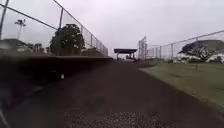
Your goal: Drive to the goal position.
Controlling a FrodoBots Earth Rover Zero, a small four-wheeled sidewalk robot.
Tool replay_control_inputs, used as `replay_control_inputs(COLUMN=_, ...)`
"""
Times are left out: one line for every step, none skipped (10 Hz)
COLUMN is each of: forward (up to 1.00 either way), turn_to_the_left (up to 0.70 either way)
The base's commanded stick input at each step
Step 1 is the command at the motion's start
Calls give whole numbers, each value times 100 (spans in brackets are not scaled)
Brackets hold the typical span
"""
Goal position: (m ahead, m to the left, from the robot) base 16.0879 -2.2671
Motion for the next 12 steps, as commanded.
replay_control_inputs(forward=100, turn_to_the_left=0)
replay_control_inputs(forward=100, turn_to_the_left=0)
replay_control_inputs(forward=100, turn_to_the_left=0)
replay_control_inputs(forward=100, turn_to_the_left=0)
replay_control_inputs(forward=100, turn_to_the_left=0)
replay_control_inputs(forward=100, turn_to_the_left=0)
replay_control_inputs(forward=100, turn_to_the_left=0)
replay_control_inputs(forward=100, turn_to_the_left=0)
replay_control_inputs(forward=100, turn_to_the_left=0)
replay_control_inputs(forward=100, turn_to_the_left=0)
replay_control_inputs(forward=100, turn_to_the_left=0)
replay_control_inputs(forward=100, turn_to_the_left=0)
